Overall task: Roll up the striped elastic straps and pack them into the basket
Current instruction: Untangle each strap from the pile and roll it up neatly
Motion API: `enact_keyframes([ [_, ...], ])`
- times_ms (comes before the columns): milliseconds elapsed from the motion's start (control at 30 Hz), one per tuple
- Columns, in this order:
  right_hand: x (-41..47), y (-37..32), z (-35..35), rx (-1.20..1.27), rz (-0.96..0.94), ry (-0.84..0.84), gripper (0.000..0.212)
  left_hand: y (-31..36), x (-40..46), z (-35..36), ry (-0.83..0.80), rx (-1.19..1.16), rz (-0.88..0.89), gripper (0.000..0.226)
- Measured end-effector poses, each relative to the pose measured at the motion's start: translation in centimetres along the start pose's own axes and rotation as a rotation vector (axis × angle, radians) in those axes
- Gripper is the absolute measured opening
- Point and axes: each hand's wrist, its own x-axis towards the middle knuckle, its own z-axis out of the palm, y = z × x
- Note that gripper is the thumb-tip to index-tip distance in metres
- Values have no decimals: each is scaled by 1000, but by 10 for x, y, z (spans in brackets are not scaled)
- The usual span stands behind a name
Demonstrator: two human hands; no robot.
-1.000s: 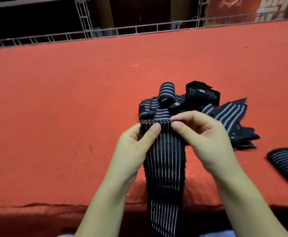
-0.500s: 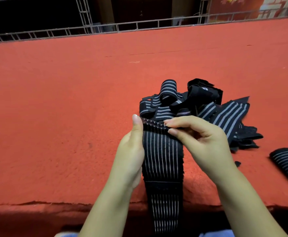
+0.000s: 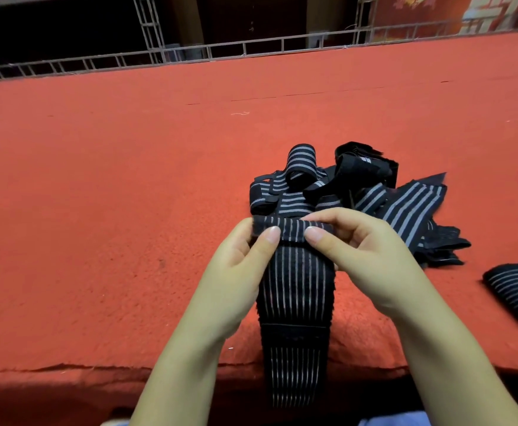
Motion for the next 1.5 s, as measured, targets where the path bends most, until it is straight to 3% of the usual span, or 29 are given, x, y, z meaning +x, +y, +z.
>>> enact_keyframes([
  [100,0,0,0,52,-13,18,8,-1,2,0,27,-30,23,26],
  [233,2,2,2,49,-58,123,16,-4,1,6,38,-37,-40,38],
  [500,-1,4,4,-168,-228,295,19,-5,-1,18,224,-52,-43,39],
  [567,-2,8,5,-279,-290,317,15,-2,-1,20,260,-67,-24,50],
  [667,-4,12,5,-410,-402,303,13,2,-1,22,299,-76,-13,77],
  [800,-5,13,4,-458,-507,184,15,5,0,23,343,-113,-11,67],
  [933,-9,7,2,-254,-280,59,16,2,0,19,344,-89,-12,32],
  [1033,-10,1,4,21,-30,10,23,-1,0,19,285,-38,19,26],
  [1100,-9,1,5,56,52,-12,32,-2,-2,19,246,23,46,22],
  [1200,-8,-1,5,85,32,-20,27,-5,-4,16,210,105,87,23],
  [1333,-6,-1,8,129,-35,47,6,-2,-4,17,210,47,78,29],
  [1500,-2,-2,12,116,-157,180,13,-4,-6,23,177,4,46,33],
])
